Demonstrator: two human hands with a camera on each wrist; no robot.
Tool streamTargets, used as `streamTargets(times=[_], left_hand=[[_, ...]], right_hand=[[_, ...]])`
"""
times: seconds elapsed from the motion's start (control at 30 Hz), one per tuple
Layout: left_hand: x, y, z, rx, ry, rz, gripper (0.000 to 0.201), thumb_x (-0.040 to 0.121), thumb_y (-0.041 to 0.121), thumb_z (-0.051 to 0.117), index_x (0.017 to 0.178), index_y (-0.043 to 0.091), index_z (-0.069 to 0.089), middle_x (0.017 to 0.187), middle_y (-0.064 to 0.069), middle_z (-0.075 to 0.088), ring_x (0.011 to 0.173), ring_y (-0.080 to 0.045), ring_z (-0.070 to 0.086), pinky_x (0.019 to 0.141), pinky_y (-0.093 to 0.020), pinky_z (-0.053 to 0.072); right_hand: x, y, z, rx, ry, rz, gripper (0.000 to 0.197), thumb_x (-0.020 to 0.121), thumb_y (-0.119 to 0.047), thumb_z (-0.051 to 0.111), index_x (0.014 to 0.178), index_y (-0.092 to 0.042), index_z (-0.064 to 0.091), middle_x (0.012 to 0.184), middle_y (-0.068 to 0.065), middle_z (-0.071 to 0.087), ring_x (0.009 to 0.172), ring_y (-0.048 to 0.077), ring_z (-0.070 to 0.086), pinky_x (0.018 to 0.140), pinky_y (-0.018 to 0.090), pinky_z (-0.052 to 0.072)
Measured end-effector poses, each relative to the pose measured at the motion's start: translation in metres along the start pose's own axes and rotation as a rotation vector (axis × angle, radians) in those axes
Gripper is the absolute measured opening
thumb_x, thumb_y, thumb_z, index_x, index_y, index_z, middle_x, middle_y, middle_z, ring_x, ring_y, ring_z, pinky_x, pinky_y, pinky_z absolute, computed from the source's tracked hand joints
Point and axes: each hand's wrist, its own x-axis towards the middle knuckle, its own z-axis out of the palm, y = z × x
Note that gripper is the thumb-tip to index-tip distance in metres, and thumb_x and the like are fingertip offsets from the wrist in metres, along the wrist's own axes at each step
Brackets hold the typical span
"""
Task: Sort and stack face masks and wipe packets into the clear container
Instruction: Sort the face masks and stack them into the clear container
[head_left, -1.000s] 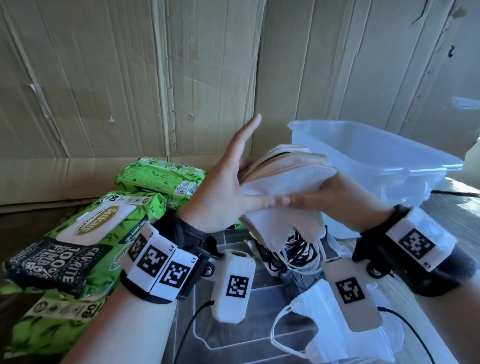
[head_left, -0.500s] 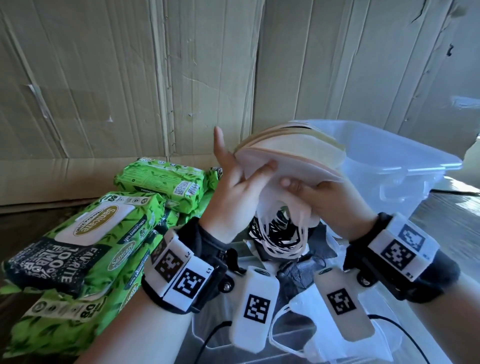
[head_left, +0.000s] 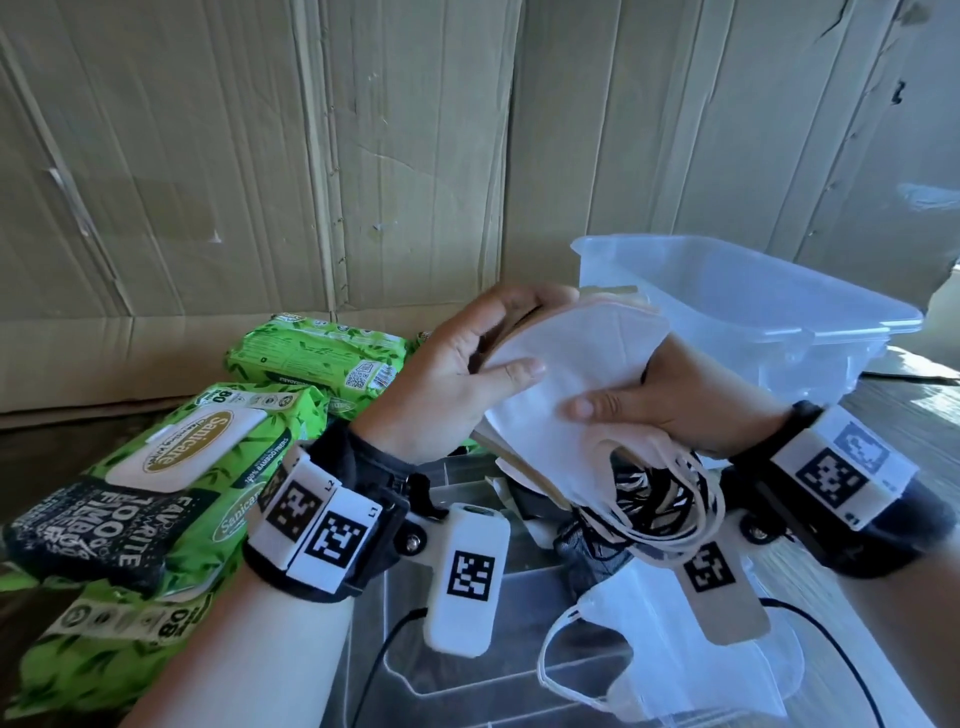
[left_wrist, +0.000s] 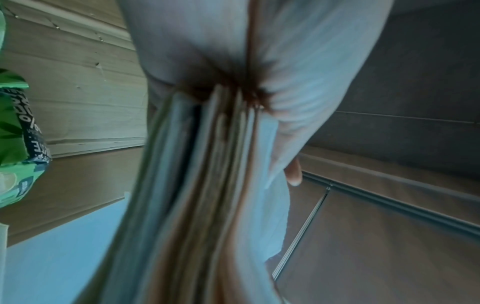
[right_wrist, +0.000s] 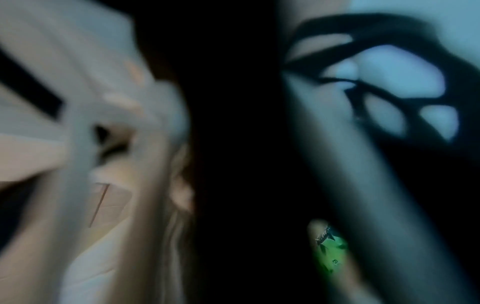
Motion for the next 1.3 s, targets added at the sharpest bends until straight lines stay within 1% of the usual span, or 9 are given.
streamTargets(times=[0.1, 0.23, 0.4, 0.5, 0.63, 1.0, 1.17, 1.23, 1.3], left_hand=[[-0.001, 0.003, -0.001, -0.033, -0.059, -0.034, 0.045, 0.084, 0.001, 0.050, 0.093, 0.040, 0.071, 0.102, 0.022, 0.068, 0.102, 0.004, 0.060, 0.089, -0.014, 0.044], [0.000, 0.000, -0.002, -0.055, -0.068, -0.154, 0.037, 0.075, 0.005, 0.046, 0.083, 0.026, 0.075, 0.086, 0.018, 0.072, 0.088, 0.004, 0.063, 0.078, -0.011, 0.045], [0.001, -0.004, 0.001, 0.015, 0.090, -0.107, 0.025, 0.072, -0.004, 0.073, 0.085, 0.018, 0.071, 0.080, 0.020, 0.071, 0.089, 0.007, 0.064, 0.081, -0.009, 0.045], [0.004, -0.007, -0.004, -0.073, 0.241, -0.110, 0.025, 0.072, -0.012, 0.068, 0.078, 0.012, 0.067, 0.072, 0.016, 0.071, 0.081, 0.003, 0.066, 0.072, -0.012, 0.051], [0.007, -0.008, -0.011, -0.052, 0.367, -0.072, 0.027, 0.075, -0.015, 0.065, 0.077, 0.012, 0.064, 0.070, 0.017, 0.071, 0.076, 0.003, 0.065, 0.070, -0.011, 0.049], [0.006, -0.002, -0.014, 0.064, 0.304, -0.025, 0.029, 0.082, -0.012, 0.060, 0.083, 0.017, 0.061, 0.077, 0.023, 0.069, 0.082, 0.009, 0.062, 0.076, -0.008, 0.045], [0.000, 0.008, -0.018, 0.175, 0.107, 0.016, 0.034, 0.087, -0.006, 0.056, 0.096, 0.026, 0.062, 0.110, 0.013, 0.063, 0.110, 0.008, 0.052, 0.099, -0.007, 0.032], [-0.001, 0.011, -0.018, 0.191, 0.023, 0.034, 0.035, 0.087, -0.004, 0.058, 0.100, 0.028, 0.062, 0.118, 0.016, 0.059, 0.117, 0.010, 0.047, 0.101, -0.004, 0.028], [-0.002, 0.011, -0.015, 0.169, -0.051, 0.036, 0.033, 0.085, 0.000, 0.061, 0.104, 0.027, 0.062, 0.121, 0.019, 0.057, 0.119, 0.009, 0.048, 0.106, -0.012, 0.031]], right_hand=[[0.001, 0.002, -0.001, -0.028, -0.015, 0.034, 0.051, 0.073, 0.001, 0.070, 0.117, -0.018, 0.053, 0.106, -0.005, 0.066, 0.103, 0.013, 0.062, 0.082, 0.024, 0.050], [-0.002, 0.001, 0.000, -0.128, 0.103, 0.078, 0.049, 0.066, -0.015, 0.079, 0.112, -0.014, 0.060, 0.105, 0.002, 0.069, 0.102, 0.016, 0.064, 0.084, 0.032, 0.051], [-0.002, 0.004, -0.001, -0.189, 0.209, 0.097, 0.069, 0.055, -0.011, 0.084, 0.117, -0.015, 0.054, 0.105, 0.012, 0.067, 0.095, 0.026, 0.066, 0.081, 0.042, 0.055], [-0.003, 0.006, -0.005, -0.271, 0.178, 0.164, 0.065, 0.065, 0.012, 0.073, 0.113, -0.024, 0.050, 0.084, 0.015, 0.068, 0.070, 0.021, 0.064, 0.066, 0.035, 0.054], [-0.002, 0.014, -0.009, -0.158, 0.495, 0.126, 0.053, 0.071, 0.016, 0.061, 0.113, -0.015, 0.053, 0.054, -0.003, 0.059, 0.059, 0.018, 0.049, 0.058, 0.027, 0.040], [-0.015, 0.013, -0.007, 0.003, 0.308, 0.177, 0.053, 0.072, 0.011, 0.067, 0.117, -0.012, 0.049, 0.079, 0.009, 0.064, 0.068, 0.017, 0.058, 0.067, 0.024, 0.049], [-0.022, 0.001, -0.010, -0.083, 0.212, 0.124, 0.092, 0.042, -0.063, 0.081, 0.121, -0.029, 0.047, 0.102, 0.009, 0.061, 0.088, 0.012, 0.063, 0.078, 0.026, 0.052], [-0.021, -0.008, -0.006, -0.061, 0.241, 0.011, 0.092, 0.046, -0.073, 0.073, 0.123, -0.034, 0.041, 0.107, -0.006, 0.061, 0.097, 0.001, 0.061, 0.078, 0.014, 0.047], [-0.017, -0.010, 0.001, -0.105, 0.225, -0.053, 0.091, 0.056, -0.074, 0.066, 0.132, -0.045, 0.025, 0.127, -0.005, 0.054, 0.120, 0.002, 0.049, 0.095, 0.021, 0.043]])
